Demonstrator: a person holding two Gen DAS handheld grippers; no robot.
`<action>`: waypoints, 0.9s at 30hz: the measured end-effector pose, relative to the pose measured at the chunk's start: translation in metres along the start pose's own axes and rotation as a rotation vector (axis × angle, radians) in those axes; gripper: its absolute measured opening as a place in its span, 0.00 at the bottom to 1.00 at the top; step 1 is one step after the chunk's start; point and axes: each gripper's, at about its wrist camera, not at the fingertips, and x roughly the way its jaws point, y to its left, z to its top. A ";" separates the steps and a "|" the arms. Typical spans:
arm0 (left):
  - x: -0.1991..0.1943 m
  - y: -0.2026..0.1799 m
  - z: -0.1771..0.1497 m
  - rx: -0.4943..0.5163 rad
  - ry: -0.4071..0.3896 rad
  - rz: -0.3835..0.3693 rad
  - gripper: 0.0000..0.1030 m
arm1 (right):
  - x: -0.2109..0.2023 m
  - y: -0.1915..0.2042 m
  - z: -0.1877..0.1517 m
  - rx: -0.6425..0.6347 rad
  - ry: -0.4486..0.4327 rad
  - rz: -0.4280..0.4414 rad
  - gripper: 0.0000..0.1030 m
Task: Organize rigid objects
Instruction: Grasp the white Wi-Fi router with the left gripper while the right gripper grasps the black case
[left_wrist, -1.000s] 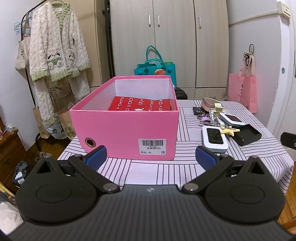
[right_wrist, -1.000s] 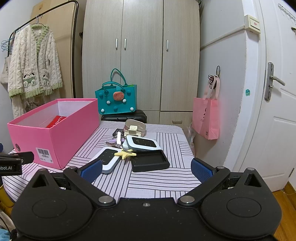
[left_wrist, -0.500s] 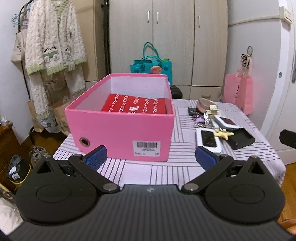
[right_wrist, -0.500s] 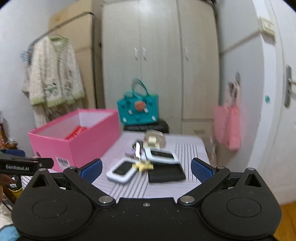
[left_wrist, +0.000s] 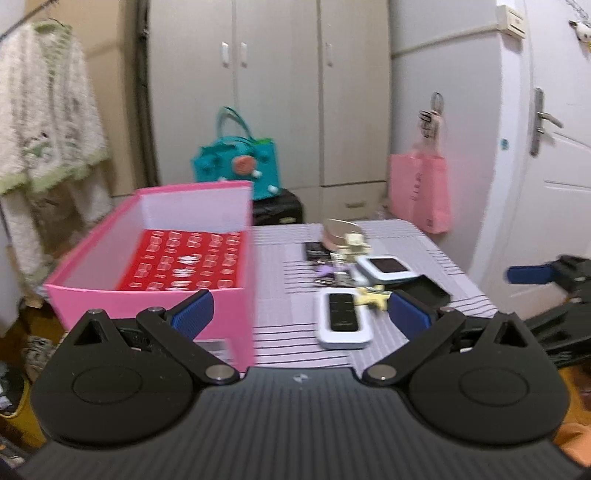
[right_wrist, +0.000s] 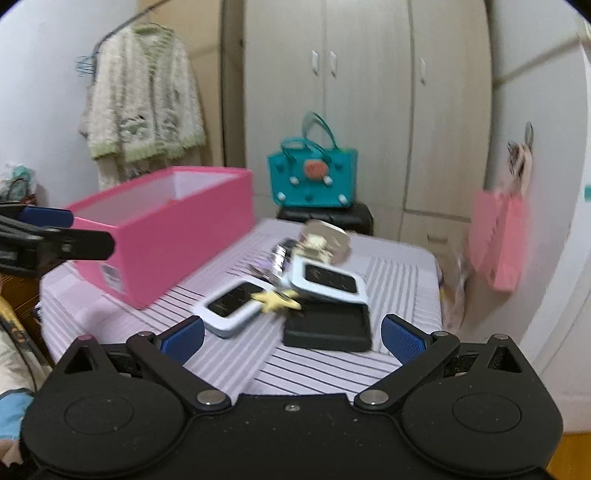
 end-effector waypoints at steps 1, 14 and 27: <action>0.006 -0.004 0.001 0.008 0.009 -0.012 0.99 | 0.006 -0.005 -0.002 0.009 0.005 -0.006 1.00; 0.083 -0.043 0.002 0.081 0.083 -0.052 0.92 | 0.071 -0.023 -0.020 -0.035 0.086 0.034 1.00; 0.137 -0.038 -0.008 0.105 0.235 0.022 0.82 | 0.119 -0.034 -0.007 0.000 0.184 0.052 1.00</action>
